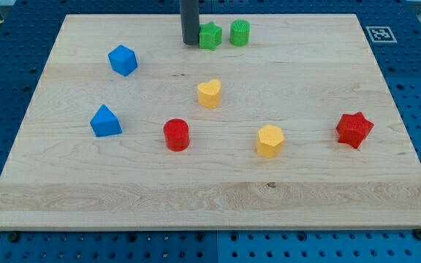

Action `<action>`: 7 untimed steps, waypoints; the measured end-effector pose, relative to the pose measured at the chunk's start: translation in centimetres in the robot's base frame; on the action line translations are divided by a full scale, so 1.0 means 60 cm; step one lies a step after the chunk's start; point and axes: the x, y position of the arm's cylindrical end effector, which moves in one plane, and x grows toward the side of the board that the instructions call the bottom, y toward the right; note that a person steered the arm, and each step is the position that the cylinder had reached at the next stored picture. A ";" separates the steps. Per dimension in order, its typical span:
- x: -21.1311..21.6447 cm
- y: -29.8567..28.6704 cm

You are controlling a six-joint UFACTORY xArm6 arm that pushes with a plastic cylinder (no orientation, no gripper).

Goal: Push the green star to the left side of the green circle

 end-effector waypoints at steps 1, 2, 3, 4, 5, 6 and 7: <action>0.004 0.006; 0.001 0.018; 0.001 0.023; -0.003 0.037; -0.013 0.037; -0.034 0.015; -0.061 -0.085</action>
